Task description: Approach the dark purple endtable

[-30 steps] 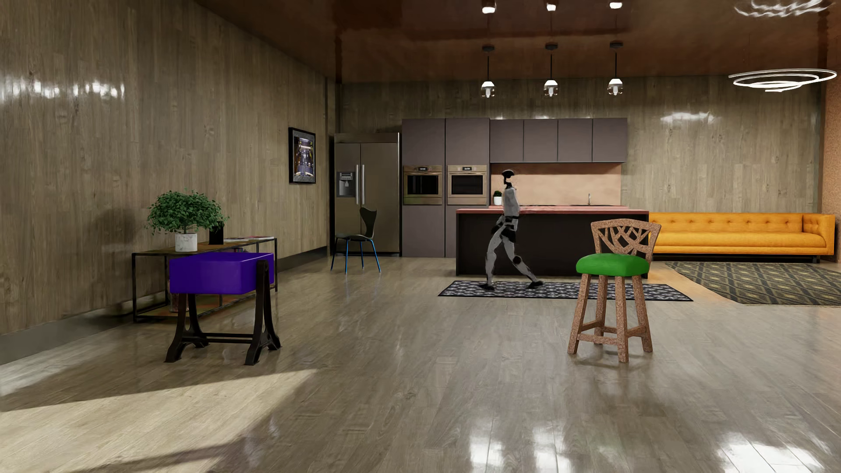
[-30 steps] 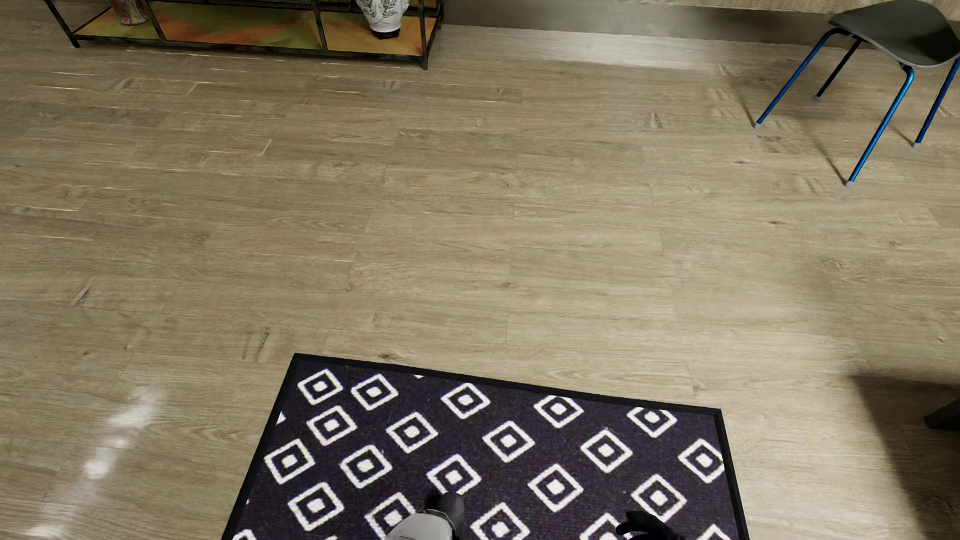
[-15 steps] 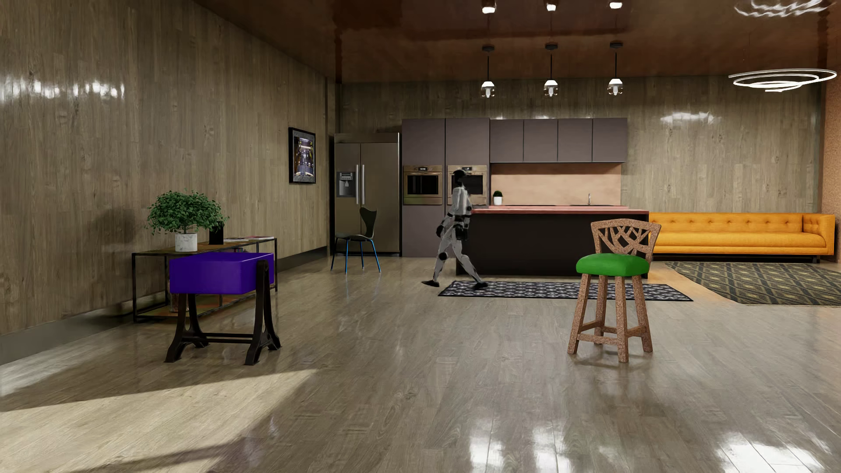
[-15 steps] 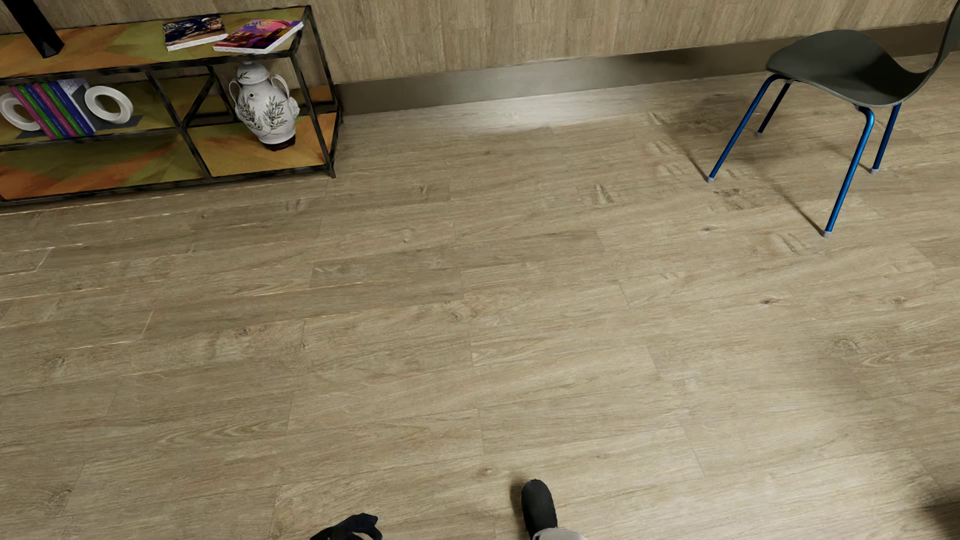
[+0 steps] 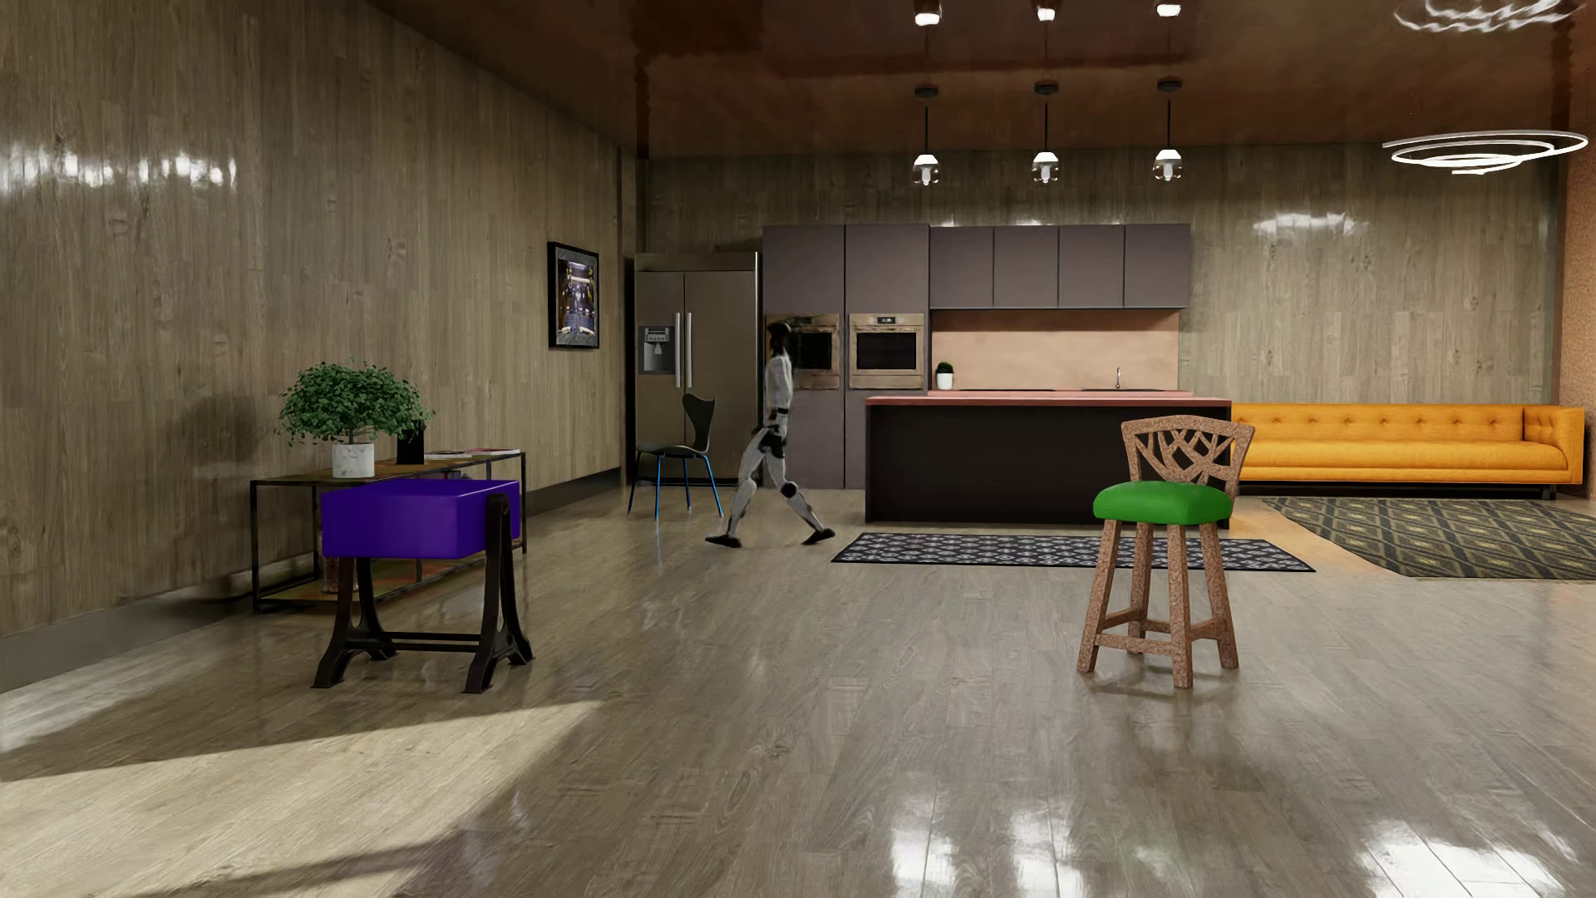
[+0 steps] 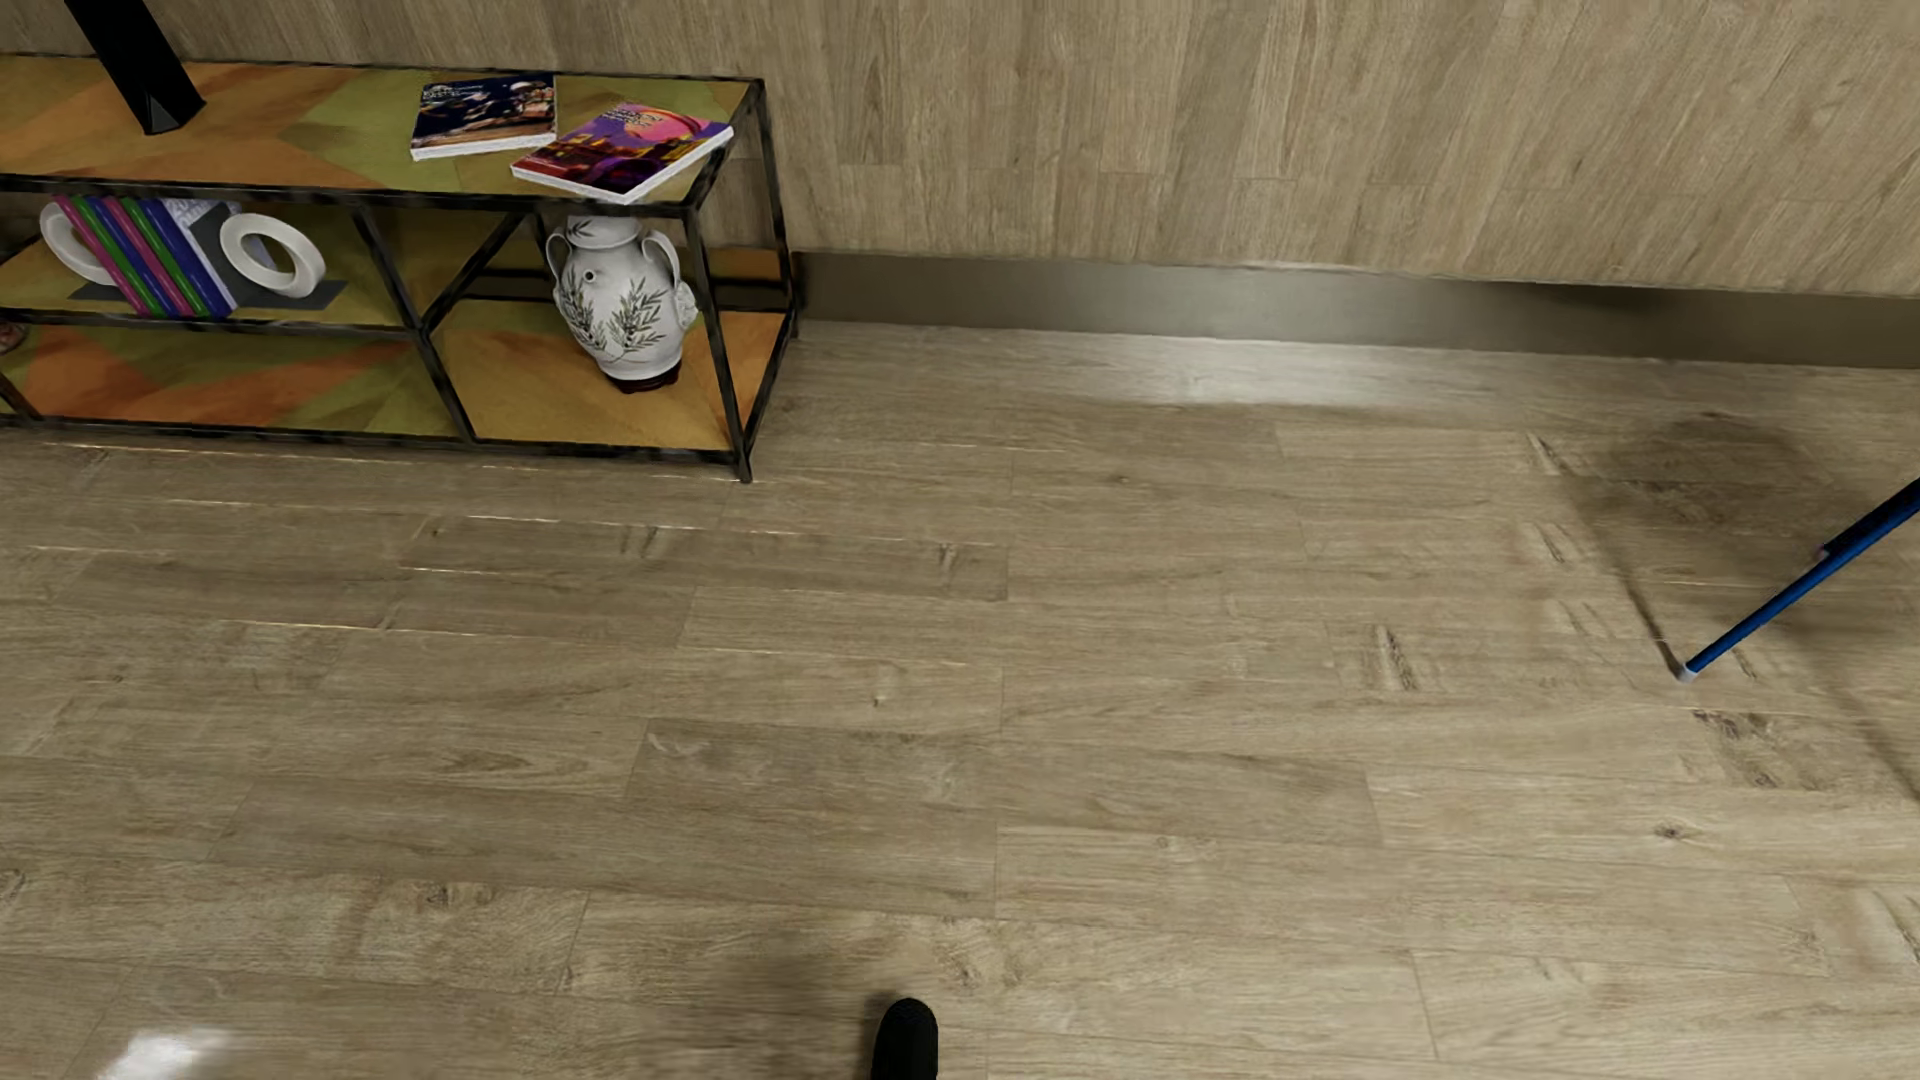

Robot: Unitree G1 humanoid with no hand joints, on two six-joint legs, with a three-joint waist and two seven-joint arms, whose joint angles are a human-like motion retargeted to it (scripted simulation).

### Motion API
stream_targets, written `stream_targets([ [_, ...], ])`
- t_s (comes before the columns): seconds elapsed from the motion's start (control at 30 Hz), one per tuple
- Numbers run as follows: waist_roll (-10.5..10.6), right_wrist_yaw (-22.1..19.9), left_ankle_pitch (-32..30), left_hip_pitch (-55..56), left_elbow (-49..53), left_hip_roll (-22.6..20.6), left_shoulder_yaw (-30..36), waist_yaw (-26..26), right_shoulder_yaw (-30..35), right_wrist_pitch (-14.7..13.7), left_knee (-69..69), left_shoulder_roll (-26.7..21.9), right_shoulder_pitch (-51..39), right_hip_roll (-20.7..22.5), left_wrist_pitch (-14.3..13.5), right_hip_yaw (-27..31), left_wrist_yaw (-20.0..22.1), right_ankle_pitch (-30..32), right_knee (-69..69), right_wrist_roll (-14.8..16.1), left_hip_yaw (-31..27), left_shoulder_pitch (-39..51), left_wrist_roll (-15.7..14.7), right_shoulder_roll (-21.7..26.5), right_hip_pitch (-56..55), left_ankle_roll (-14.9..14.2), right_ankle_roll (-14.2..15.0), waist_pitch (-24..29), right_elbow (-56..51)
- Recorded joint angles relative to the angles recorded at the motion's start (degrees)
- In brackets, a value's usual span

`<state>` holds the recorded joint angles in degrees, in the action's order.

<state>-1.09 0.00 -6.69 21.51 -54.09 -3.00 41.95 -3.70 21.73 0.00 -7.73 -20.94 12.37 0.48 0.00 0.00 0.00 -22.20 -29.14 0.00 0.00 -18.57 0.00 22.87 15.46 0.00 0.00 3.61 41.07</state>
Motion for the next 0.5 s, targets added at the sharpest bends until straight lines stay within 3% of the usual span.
stream_targets([
  [0.03, -0.7, 0.0, 19.8, 1.9, -0.7, -1.0, 0.9, -1.0, -2.0, 0.0, -20.6, -0.2, 0.5, -0.3, 0.0, 0.0, 0.0, -0.3, -1.7, 0.0, 0.0, -0.6, 0.0, -0.3, 1.7, 0.0, 0.0, 0.5, 0.6],
  [0.07, -1.6, 0.0, 13.1, 2.1, -1.3, -2.9, 1.0, -1.2, -3.9, 0.0, -22.6, -0.4, 1.4, -0.9, 0.0, 0.0, 0.0, 2.1, -5.5, 0.0, 0.0, -1.2, 0.0, -0.9, 2.6, 0.0, 0.0, 0.5, 2.1],
  [0.1, -4.1, 0.0, 3.4, 2.1, -2.0, -6.0, 0.3, -0.9, -4.5, 0.0, -22.7, -0.6, 2.1, -3.9, 0.0, 0.0, 0.0, 10.3, -15.2, 0.0, 0.0, -1.7, 0.0, -1.9, -0.4, 0.0, 0.0, 0.3, 3.9],
  [0.13, -5.3, 0.0, -3.1, 0.9, -3.0, -8.4, 0.7, 0.2, -4.0, 0.0, -26.8, -0.9, 3.5, -6.4, 0.0, 0.0, 0.0, 21.0, -28.4, 0.0, 0.0, -2.0, 0.0, -2.8, -3.6, 0.0, 0.0, 1.4, 6.5],
  [0.17, -5.6, 0.0, -4.4, -1.1, -2.6, -10.3, -0.2, 1.3, -3.6, 0.0, -28.7, -1.1, 4.5, -8.0, 0.0, 0.0, 0.0, 20.2, -41.4, 0.0, 0.0, -1.6, 0.0, -3.1, -10.2, 0.0, 0.0, 2.1, 7.9],
  [0.2, -5.5, 0.0, -3.5, -5.7, -1.1, -11.1, -1.9, 1.4, -2.4, 0.0, -27.9, -1.5, 4.9, -8.9, 0.0, 0.0, 0.0, 13.7, -47.5, 0.0, 0.0, -1.1, 0.0, -3.2, -16.3, 0.0, 0.0, 4.0, 9.0],
  [0.23, -3.9, 0.0, -0.5, -9.5, -0.1, -10.7, -3.4, 4.1, -1.0, 0.0, -26.8, -1.3, 5.1, -8.4, 0.0, 0.0, 0.0, 11.2, -45.4, 0.0, 0.0, 0.0, 0.0, -3.2, -21.9, 0.0, 0.0, 4.2, 10.6],
  [0.3, -0.6, 0.0, 6.8, -16.4, 4.8, -10.3, -4.0, 10.7, -0.2, 0.0, -25.3, -2.2, 7.1, -7.7, 0.0, 0.0, 0.0, 9.4, -26.3, 0.0, 0.0, 2.4, 0.0, -2.1, -27.6, 0.0, 0.0, 4.5, 11.0],
  [0.33, 0.7, 0.0, 10.5, -19.5, 6.2, -10.1, -5.7, 12.1, -1.4, 0.0, -23.9, -2.2, 8.8, -8.0, 0.0, 0.0, 0.0, 12.0, -13.9, 0.0, 0.0, 3.6, 0.0, -1.7, -29.0, 0.0, 0.0, 4.0, 10.8],
  [0.4, 2.3, 0.0, 17.8, -22.7, 10.0, -9.2, -9.6, 13.7, -1.4, 0.0, -24.2, -3.4, 11.6, -9.2, 0.0, 0.0, 0.0, 41.8, -0.1, 0.0, 0.0, 5.7, 0.0, -1.7, -32.5, 0.0, 0.0, 2.0, 11.2],
  [0.43, 2.0, 0.0, 21.8, -25.5, 11.6, -9.1, -10.9, 14.8, -1.0, 0.0, -25.2, -4.4, 13.0, -10.8, 0.0, 0.0, 0.0, 45.9, -2.0, 0.0, 0.0, 6.3, 0.0, -1.8, -33.5, 0.0, 0.0, 1.7, 11.3],
  [0.47, 2.0, 0.0, 23.8, -28.9, 12.9, -9.1, -11.3, 16.1, -1.6, 0.0, -27.5, -5.0, 14.3, -11.3, 0.0, 0.0, 0.0, 38.9, -7.1, 0.0, 0.0, 6.7, 0.0, -1.8, -31.9, 0.0, 0.0, 2.5, 11.1],
  [0.5, 3.2, 0.0, 21.3, -27.8, 13.2, -8.1, -12.3, 17.6, 0.0, 0.0, -32.2, -4.6, 13.5, -9.8, 0.0, 0.0, 0.0, 30.1, -9.2, 0.0, 0.0, 7.0, 0.0, -1.6, -30.8, 0.0, 0.0, 2.5, 12.3],
])
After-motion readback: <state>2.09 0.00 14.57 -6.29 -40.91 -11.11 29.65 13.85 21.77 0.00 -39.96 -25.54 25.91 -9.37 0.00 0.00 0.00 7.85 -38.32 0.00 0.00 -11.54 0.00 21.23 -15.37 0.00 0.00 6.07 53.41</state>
